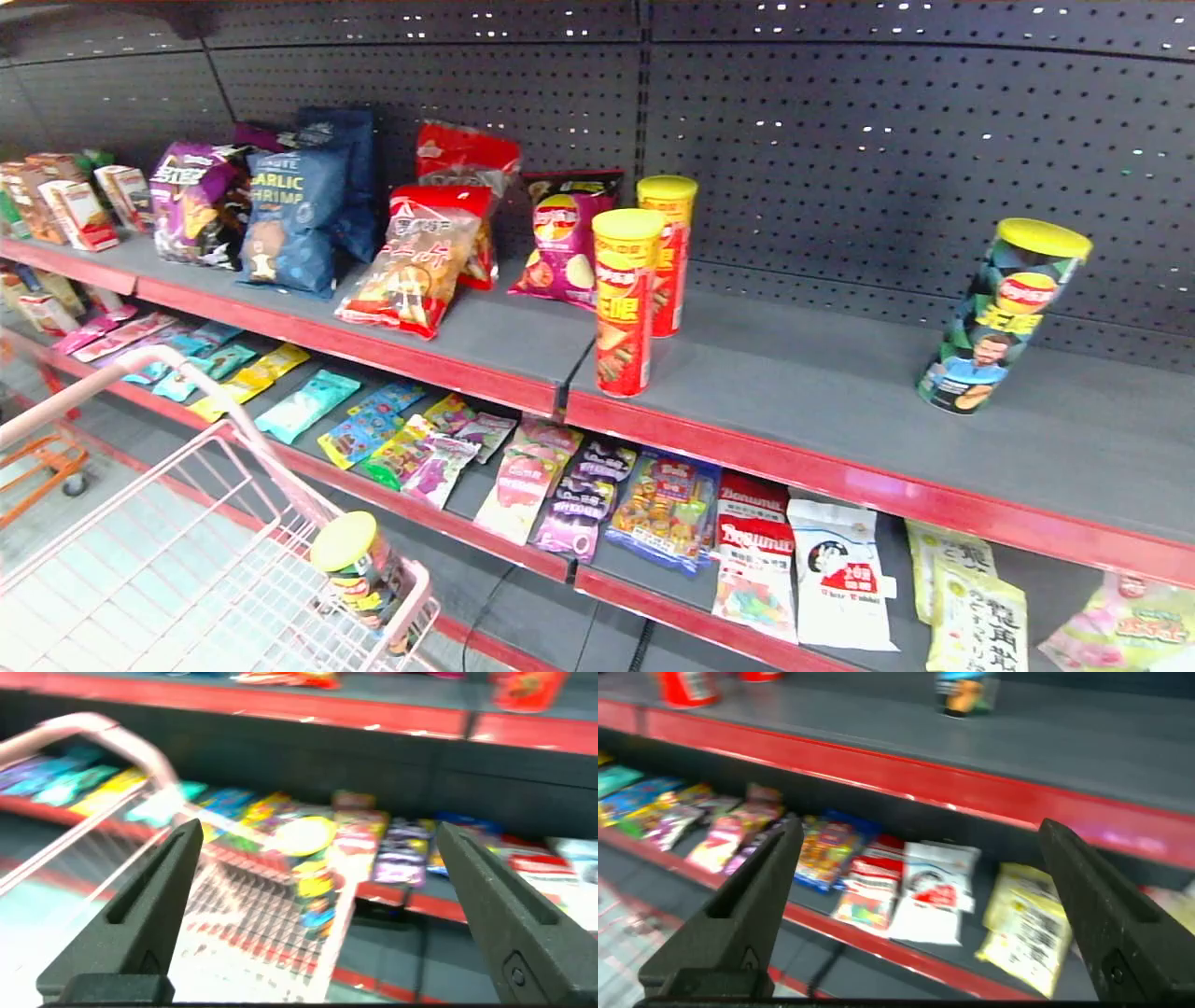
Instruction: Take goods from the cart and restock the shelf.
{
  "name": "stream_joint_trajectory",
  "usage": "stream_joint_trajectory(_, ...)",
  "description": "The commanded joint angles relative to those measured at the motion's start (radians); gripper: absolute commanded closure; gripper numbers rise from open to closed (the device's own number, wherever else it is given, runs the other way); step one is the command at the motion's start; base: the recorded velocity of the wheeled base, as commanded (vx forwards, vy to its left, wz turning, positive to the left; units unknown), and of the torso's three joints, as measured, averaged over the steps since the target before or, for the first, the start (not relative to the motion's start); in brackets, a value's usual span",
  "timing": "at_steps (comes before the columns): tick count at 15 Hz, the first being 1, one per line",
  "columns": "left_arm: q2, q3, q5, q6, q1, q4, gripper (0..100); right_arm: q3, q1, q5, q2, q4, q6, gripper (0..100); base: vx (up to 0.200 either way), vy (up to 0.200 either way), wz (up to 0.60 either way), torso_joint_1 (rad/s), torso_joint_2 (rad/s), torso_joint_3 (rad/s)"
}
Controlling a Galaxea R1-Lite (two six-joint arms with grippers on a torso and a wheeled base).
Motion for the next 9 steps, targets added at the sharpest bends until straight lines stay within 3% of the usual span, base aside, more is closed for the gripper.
stream_joint_trajectory(1, 0.001, 0.0, 0.0, 0.0, 0.0, 0.0, 0, 0.0, 0.0, 0.001, 0.001, -0.001, 0.0, 0, 0.0, 0.0, 0.6, 0.002, 0.0, -0.002)
stream_joint_trajectory(9, 0.001, 0.0, 0.0, 0.0, 0.002, 0.0, 0, 0.0, 0.002, 0.002, 0.001, -0.001, 0.0, 0, 0.0, 0.0, 0.6, 0.004, 0.0, 0.002)
